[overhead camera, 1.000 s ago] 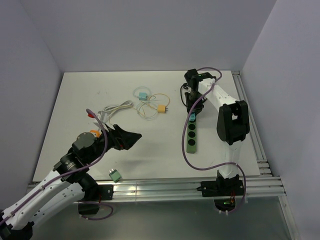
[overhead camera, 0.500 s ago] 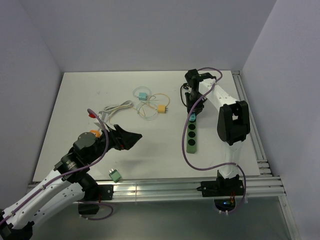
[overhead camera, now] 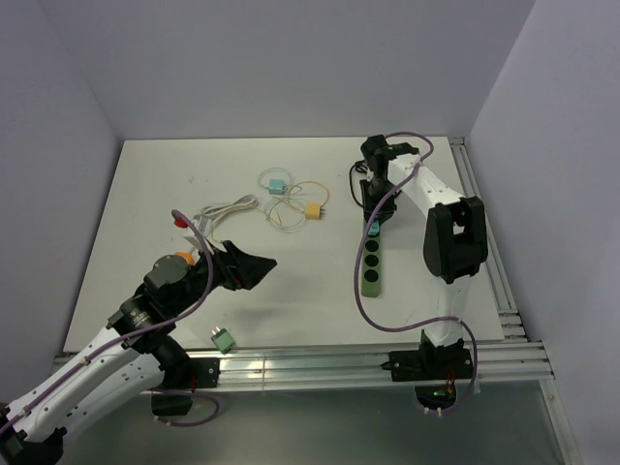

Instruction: Insert the plug

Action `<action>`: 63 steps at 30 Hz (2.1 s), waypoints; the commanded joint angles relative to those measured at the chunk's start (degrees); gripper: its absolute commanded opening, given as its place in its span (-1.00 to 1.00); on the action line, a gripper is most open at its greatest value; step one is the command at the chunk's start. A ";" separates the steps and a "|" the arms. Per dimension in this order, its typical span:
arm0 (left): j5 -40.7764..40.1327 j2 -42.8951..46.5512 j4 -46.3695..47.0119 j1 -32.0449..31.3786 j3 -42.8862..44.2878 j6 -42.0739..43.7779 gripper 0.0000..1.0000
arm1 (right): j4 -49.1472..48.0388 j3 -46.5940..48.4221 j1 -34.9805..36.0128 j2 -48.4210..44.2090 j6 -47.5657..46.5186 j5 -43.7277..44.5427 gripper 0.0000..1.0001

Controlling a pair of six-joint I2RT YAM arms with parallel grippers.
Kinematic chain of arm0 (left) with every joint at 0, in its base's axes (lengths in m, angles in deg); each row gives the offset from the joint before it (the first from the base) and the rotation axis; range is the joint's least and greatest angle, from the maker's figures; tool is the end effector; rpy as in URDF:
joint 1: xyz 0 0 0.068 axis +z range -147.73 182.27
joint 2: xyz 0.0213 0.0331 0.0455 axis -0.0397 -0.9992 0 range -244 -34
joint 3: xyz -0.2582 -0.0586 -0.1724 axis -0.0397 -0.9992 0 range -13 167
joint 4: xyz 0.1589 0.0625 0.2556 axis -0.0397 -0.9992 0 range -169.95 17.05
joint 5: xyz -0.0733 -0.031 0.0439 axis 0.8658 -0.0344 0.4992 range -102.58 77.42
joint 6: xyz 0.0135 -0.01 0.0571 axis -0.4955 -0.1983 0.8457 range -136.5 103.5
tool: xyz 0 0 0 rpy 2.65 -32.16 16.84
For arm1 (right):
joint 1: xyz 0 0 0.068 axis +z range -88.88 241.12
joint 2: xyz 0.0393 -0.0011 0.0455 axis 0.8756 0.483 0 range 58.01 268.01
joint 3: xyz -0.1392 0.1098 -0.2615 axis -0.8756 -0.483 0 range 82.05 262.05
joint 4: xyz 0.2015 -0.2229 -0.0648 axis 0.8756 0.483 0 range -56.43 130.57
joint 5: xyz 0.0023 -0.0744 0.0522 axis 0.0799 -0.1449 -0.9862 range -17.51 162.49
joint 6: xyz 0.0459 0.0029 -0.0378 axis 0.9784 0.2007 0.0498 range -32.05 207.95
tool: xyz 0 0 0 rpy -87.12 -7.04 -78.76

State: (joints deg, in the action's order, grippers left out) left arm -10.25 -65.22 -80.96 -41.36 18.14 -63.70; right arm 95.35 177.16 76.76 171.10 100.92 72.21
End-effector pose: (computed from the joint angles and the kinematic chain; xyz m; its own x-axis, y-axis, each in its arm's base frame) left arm 0.1191 -0.1160 0.3164 -0.5965 -0.4442 -0.6685 0.4135 0.5438 -0.7303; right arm 0.4424 0.1240 0.2478 -0.9842 -0.0427 -0.1721 -0.0510 0.9977 0.0444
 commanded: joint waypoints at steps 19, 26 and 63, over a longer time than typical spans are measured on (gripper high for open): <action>1.10 0.37 2.21 -0.04 -1.34 0.62 0.89 | -0.61 -4.58 -0.87 -2.53 -0.67 -1.84 -1.00; 1.01 0.46 2.12 -0.04 -1.43 0.53 0.89 | -1.48 -4.14 -1.05 -4.11 -0.14 -1.66 -1.00; -0.22 1.08 0.54 0.04 -1.78 1.06 0.92 | -6.32 -5.11 -2.89 8.63 3.02 9.41 -1.00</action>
State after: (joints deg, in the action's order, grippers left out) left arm -9.90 -64.52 -81.22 -41.36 16.21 -63.73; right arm 93.29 177.44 75.05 173.22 104.33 71.82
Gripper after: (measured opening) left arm 0.957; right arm 0.380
